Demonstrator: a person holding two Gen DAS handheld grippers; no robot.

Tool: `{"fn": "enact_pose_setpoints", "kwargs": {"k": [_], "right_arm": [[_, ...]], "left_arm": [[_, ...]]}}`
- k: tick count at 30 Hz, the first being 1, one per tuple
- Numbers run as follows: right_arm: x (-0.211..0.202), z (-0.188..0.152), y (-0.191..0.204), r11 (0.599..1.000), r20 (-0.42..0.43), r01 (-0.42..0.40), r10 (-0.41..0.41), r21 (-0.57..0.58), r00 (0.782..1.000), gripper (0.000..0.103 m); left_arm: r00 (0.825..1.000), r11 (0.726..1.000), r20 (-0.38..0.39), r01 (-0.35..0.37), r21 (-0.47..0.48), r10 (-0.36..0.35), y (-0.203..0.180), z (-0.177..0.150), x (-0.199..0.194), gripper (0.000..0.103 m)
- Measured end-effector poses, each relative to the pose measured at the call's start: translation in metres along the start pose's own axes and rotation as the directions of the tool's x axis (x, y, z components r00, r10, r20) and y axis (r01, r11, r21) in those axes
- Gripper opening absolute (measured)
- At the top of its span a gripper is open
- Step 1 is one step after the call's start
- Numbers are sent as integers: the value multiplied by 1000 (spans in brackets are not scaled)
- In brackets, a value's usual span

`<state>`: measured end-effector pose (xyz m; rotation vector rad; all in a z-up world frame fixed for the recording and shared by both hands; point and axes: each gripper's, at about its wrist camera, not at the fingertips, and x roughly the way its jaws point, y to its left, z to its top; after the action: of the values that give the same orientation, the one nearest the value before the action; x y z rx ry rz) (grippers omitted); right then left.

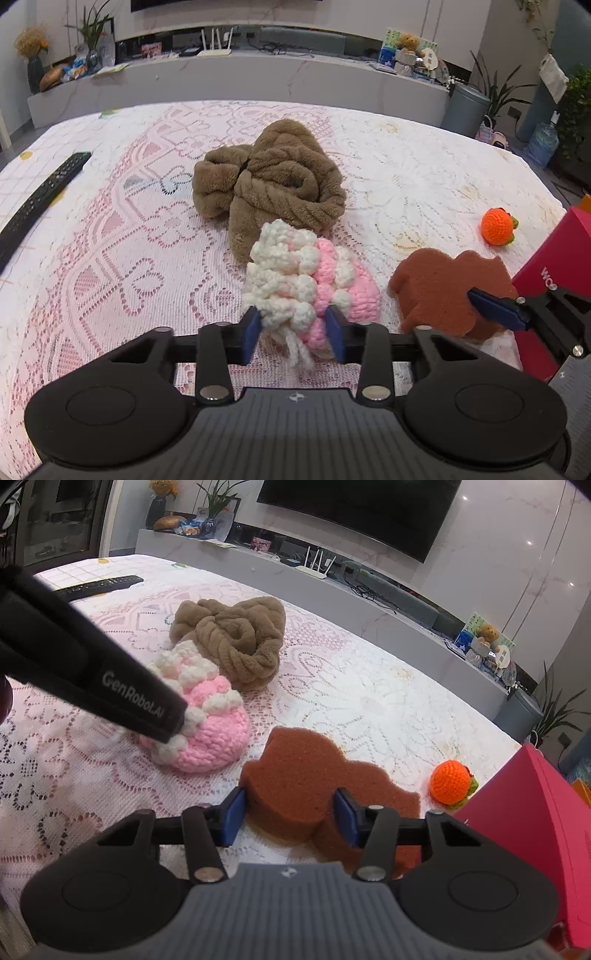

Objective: Organize soft objects
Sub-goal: 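Grasp the pink-white knitted item with the left tool while the right tool grasps the brown sponge, then lift the knitted item and sponge and carry them over the box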

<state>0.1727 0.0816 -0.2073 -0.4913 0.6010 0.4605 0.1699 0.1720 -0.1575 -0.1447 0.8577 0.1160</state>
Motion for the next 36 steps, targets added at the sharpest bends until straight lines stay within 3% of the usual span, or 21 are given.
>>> {"fn": "enact_pose_setpoints", "kwargs": {"k": [5, 16, 24, 36], "right_arm": [[-6, 3, -1, 1000, 2, -2, 2, -4, 1000, 42], [-33, 17, -7, 1000, 74, 8, -8, 4, 997, 23], [-63, 26, -12, 999, 129, 11, -16, 39, 992, 22], [-118, 26, -24, 985, 182, -68, 38, 162, 983, 22]], "left_arm": [[1000, 1000, 28, -3, 24, 3, -2, -1, -4, 29], [992, 996, 123, -11, 83, 1, -5, -4, -24, 26], [986, 997, 167, -3, 82, -11, -5, -8, -47, 25], [967, 994, 256, -26, 107, -2, -18, -15, -108, 25]]}}
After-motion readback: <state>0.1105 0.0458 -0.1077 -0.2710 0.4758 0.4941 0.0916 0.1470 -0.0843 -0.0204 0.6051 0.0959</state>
